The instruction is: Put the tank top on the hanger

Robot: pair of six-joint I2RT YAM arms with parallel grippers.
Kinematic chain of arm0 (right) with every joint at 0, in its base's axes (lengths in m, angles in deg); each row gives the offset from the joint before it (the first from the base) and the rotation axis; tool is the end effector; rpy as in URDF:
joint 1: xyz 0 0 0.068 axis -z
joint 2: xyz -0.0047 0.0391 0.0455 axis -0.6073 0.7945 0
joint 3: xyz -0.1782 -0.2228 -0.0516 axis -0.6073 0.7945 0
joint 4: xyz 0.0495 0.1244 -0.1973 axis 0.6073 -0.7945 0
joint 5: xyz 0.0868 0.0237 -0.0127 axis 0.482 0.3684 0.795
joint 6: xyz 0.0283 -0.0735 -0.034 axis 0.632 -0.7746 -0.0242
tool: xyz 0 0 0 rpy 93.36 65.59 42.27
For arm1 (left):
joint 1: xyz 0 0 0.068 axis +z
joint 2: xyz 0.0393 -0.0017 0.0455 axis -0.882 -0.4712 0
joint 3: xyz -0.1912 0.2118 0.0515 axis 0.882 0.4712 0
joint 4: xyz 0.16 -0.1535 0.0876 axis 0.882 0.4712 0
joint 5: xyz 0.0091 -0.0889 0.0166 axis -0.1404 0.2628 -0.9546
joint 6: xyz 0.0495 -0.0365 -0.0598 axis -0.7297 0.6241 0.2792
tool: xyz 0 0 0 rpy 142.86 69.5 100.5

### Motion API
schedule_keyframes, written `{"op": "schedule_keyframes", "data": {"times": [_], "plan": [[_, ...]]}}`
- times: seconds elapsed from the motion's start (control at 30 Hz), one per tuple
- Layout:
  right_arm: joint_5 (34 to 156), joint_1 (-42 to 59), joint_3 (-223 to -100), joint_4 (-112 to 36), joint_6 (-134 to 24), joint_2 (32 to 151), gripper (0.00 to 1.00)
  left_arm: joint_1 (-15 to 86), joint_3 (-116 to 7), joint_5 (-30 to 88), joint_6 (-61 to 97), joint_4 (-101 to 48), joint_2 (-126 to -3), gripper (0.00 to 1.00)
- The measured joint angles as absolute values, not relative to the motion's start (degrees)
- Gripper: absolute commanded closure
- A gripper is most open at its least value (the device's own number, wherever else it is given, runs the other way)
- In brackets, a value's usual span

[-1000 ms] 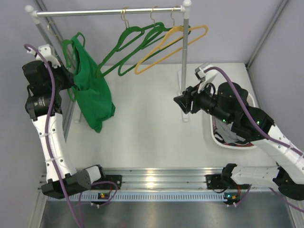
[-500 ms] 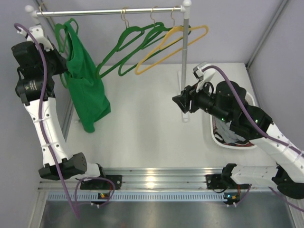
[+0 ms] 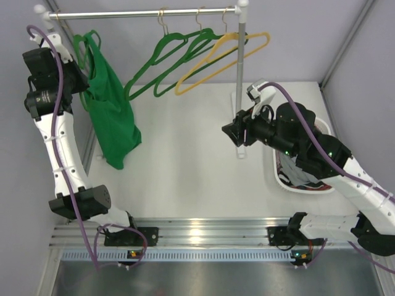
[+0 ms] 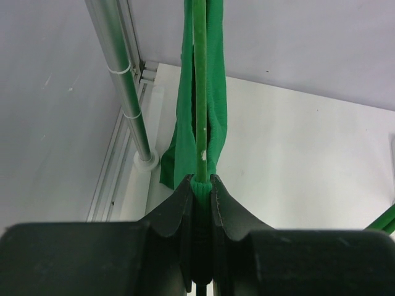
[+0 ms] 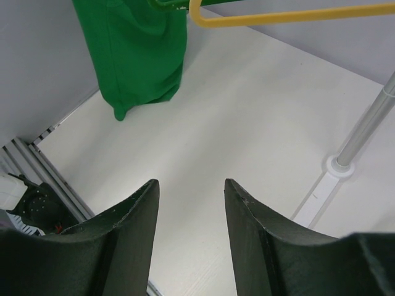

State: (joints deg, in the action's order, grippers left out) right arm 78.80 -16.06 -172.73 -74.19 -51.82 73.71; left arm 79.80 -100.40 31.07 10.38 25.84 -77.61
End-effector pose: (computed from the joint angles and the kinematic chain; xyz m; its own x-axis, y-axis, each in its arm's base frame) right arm 0.1373 0.1656 0.4770 -0.2479 -0.0497 -0.9675 -0.6710 0.7292 0.1344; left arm 0.2995 0.0822 0.5057 -0.3213 -0.1739 -0.9309 -0.1602 0.9788 -0.1275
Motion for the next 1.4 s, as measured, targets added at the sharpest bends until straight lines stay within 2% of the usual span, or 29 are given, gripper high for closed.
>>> {"op": "schedule_keyframes", "data": {"times": [0.03,0.13,0.17,0.3,0.4,0.7,0.9,1.0,1.07,1.1,1.23,1.37,1.4], "plan": [[78.80,-16.06,-172.71,-74.19,-51.61,73.69,0.54,79.80,-100.35,31.09,10.38,25.79,-77.63,1.00],[78.76,-16.06,-172.62,-74.19,-51.30,73.52,0.54,79.80,-100.35,31.09,10.42,25.77,-77.61,0.87],[78.72,-16.06,-172.58,-74.19,-51.15,73.43,0.54,79.80,-100.35,31.03,10.44,25.75,-77.61,0.80],[78.45,-16.06,-172.56,-74.17,-50.95,73.08,0.54,79.80,-100.27,29.87,10.75,25.64,-77.45,0.62],[78.37,-16.06,-172.49,-74.14,-50.88,72.88,0.52,79.80,-100.20,28.95,11.07,25.53,-76.71,0.56],[78.10,-16.06,-169.13,-73.69,-50.10,71.64,0.37,79.73,-100.18,28.84,13.13,25.51,-71.20,0.53],[77.67,-16.06,-166.70,-73.20,-49.86,70.56,0.31,76.74,-98.47,35.70,17.52,24.15,-64.95,0.54],[77.34,-16.06,-165.28,-72.72,-49.86,69.54,0.30,68.48,-93.16,36.62,20.43,21.51,-59.86,0.54],[77.03,-16.06,-164.43,-72.59,-49.86,68.93,0.29,58.73,-88.38,35.05,21.98,19.74,-56.60,0.56],[76.97,-16.04,-164.08,-72.42,-49.86,68.66,0.29,53.61,-85.99,33.91,22.59,18.91,-55.36,0.53],[76.20,-16.04,-162.28,-71.96,-49.64,67.53,0.26,36.63,-74.82,27.46,24.76,15.76,-51.40,0.52],[74.50,-16.04,-158.09,-71.11,-49.05,64.86,0.19,24.28,-61.47,20.84,27.66,13.09,-47.84,0.52],[74.19,-16.06,-156.78,-71.02,-48.92,64.05,0.12,21.66,-58.28,19.25,28.23,12.15,-47.01,0.52]]}}
